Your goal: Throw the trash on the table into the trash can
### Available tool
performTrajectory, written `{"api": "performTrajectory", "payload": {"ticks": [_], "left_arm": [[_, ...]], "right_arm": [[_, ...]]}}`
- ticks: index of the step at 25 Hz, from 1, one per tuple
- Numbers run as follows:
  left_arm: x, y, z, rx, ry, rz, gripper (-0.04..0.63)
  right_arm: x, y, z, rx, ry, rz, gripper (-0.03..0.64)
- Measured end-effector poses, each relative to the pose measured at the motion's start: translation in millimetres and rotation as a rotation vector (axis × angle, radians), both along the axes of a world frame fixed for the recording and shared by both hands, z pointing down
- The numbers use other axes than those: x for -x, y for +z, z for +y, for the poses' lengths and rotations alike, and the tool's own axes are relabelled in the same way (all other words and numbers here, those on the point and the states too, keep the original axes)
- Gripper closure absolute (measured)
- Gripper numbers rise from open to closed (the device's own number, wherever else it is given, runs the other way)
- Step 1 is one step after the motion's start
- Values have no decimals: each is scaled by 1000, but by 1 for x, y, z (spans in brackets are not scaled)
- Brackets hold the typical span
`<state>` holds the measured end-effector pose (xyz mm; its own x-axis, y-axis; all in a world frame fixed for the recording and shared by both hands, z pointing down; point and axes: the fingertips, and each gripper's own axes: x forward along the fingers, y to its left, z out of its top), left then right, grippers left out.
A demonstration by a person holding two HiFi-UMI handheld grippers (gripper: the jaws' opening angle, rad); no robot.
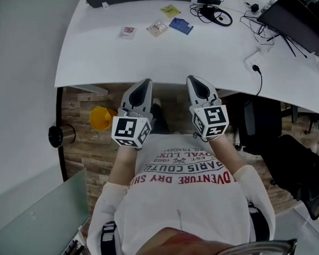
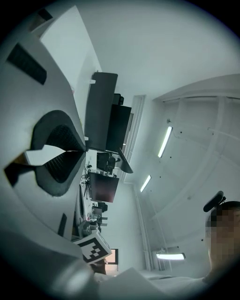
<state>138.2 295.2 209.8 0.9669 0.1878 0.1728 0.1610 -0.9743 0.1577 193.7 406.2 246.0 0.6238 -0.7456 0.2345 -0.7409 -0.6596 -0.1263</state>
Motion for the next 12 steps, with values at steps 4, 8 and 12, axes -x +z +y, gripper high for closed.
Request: {"api": "performTrajectory", "payload": {"ticks": [4,8,12], "left_arm": [[-63,8,-28,14,59,-8,572],[-132,17,-66,20,116,-33,572],[-190,33,-104,36,154,-71,572]], "right_arm": [[-53,10,-29,28,37,-14,591],[-113,21,-70,62,67,-43,591],[-169,43,-108,101,103,-105,591]]}}
